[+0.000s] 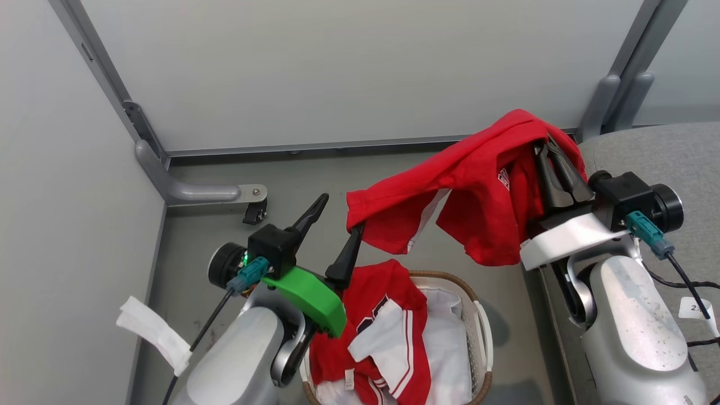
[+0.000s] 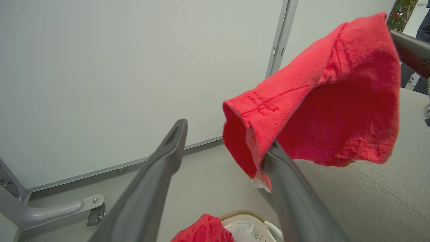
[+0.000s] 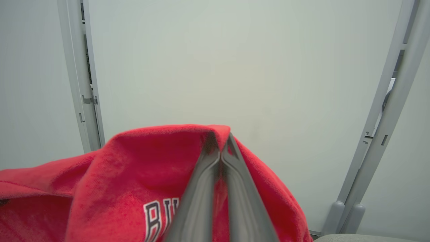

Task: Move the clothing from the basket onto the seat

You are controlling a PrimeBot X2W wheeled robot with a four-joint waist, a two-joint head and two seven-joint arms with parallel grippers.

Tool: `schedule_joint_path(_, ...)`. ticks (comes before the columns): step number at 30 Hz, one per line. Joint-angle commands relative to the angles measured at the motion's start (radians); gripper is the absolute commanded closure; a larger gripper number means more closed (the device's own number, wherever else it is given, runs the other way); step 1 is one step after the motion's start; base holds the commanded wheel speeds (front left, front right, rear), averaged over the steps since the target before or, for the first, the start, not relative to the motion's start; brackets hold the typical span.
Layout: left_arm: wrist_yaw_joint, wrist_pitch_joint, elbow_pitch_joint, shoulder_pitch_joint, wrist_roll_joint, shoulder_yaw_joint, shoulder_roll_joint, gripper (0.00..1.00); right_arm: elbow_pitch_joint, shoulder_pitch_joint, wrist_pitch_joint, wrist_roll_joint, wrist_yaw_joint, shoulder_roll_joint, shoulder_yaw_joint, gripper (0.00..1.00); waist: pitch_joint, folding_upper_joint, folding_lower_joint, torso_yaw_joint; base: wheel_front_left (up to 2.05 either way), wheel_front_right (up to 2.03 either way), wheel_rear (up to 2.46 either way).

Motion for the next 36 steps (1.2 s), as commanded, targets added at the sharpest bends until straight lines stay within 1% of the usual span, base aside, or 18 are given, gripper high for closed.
schedule_joint_path(1, -0.005, 0.0, 0.0, 0.026, 0.014, 0.012, -0.005, 0.0, -0.007, 0.012, -0.005, -0.003, -0.001, -0.004, -0.009, 1.0, 0.002, 0.0, 0.0, -0.002, 0.0, 0.0, 0.0)
schedule_joint_path(6, -0.008, 0.0, 0.001, 0.088, 0.048, 0.049, -0.016, 0.0, -0.014, 0.01, -0.005, -0.008, -0.001, -0.004, -0.038, 1.0, 0.003, 0.0, 0.0, -0.006, 0.0, 0.0, 0.0)
schedule_joint_path(21, -0.008, 0.0, -0.019, 0.16, 0.055, 0.055, -0.033, 0.0, -0.029, 0.025, -0.005, -0.027, -0.001, -0.004, -0.088, 1.0, 0.0, 0.0, 0.0, -0.024, 0.0, 0.0, 0.0)
schedule_joint_path(25, -0.008, 0.0, -0.025, 0.168, 0.054, 0.056, -0.037, 0.0, -0.025, 0.022, -0.005, -0.023, -0.001, -0.004, -0.097, 1.0, 0.003, 0.0, 0.0, -0.04, 0.0, 0.0, 0.0)
schedule_joint_path(29, -0.008, 0.0, -0.033, 0.17, 0.062, 0.053, -0.038, 0.0, -0.025, 0.022, -0.005, -0.023, -0.001, -0.004, -0.099, 1.0, 0.01, 0.0, 0.0, -0.078, 0.0, 0.0, 0.0)
schedule_joint_path(36, -0.008, 0.0, -0.05, 0.163, 0.072, 0.055, -0.04, 0.0, -0.026, 0.021, -0.005, -0.028, -0.001, -0.004, -0.103, 1.0, 0.036, 0.0, 0.0, -0.201, 0.0, 0.0, 0.0)
